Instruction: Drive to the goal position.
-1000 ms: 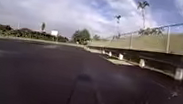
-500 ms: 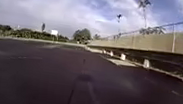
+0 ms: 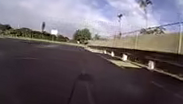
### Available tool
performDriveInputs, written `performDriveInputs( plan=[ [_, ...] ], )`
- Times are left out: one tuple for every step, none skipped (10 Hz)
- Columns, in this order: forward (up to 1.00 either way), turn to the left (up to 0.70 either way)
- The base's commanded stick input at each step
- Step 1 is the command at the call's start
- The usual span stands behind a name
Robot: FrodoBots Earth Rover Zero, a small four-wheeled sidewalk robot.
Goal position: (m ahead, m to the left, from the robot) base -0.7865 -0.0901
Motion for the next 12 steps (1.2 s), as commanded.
performDriveInputs(
  plan=[
    [0.70,0.00],
    [0.70,0.00],
    [0.70,0.00],
    [0.70,0.00],
    [0.70,0.00],
    [0.70,0.00],
    [0.70,0.00],
    [0.70,0.31],
    [0.70,0.35],
    [0.70,0.35],
    [0.70,0.35],
    [0.70,0.34]
  ],
)
